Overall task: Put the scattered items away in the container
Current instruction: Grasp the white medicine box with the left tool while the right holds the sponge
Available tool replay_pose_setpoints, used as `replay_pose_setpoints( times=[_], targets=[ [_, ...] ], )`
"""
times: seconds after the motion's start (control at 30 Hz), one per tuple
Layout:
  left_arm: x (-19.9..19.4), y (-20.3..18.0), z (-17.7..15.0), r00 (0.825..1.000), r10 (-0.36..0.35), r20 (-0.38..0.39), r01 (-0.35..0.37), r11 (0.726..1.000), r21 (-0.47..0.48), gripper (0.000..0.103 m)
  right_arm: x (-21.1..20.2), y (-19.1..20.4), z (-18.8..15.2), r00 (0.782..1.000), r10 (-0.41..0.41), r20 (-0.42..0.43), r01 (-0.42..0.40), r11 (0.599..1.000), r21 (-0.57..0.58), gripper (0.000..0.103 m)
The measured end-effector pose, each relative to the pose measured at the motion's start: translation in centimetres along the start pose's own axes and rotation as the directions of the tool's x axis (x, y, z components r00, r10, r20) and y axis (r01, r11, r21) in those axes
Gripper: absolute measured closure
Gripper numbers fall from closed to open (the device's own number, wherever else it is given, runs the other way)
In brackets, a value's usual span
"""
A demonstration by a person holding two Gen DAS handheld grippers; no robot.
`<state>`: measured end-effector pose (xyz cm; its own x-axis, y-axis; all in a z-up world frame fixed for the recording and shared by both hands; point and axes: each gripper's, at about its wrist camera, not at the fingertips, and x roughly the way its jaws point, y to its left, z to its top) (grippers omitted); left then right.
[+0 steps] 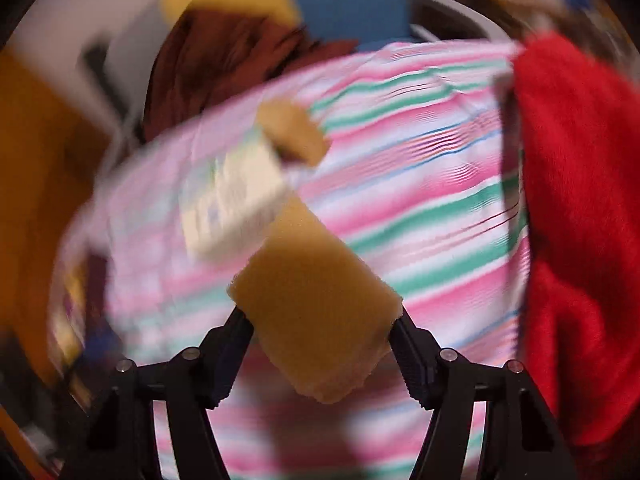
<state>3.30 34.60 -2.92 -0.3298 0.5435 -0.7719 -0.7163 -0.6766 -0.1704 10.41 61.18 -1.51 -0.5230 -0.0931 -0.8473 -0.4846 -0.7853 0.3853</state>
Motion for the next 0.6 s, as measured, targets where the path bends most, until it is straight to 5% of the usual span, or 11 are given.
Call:
replay_pose_setpoints(
  times=[0.13, 0.23, 0.6],
  targets=[
    [2.0, -1.2, 1.7, 1.0, 0.004, -0.019, -0.003, 0.998, 0.063, 0.03, 0.5, -2.0, -0.2, 0.993, 0.02, 0.119, -0.033, 0.993, 0.11, 0.035],
    [3.3, -2.1, 2.9, 1.0, 0.012, -0.015, -0.01, 0.992, 0.126, 0.03, 1.3, -3.3, -0.4, 0.993, 0.073, 0.097, -0.089, 0.98, 0.18, 0.035],
    [8.4, -4.8, 6.8, 0.999, -0.029, -0.028, 0.035, 0.962, 0.272, 0.03, 1.7, -3.1, -1.0, 0.993, 0.062, 0.103, -0.079, 0.981, 0.179, 0.035]
  ],
)
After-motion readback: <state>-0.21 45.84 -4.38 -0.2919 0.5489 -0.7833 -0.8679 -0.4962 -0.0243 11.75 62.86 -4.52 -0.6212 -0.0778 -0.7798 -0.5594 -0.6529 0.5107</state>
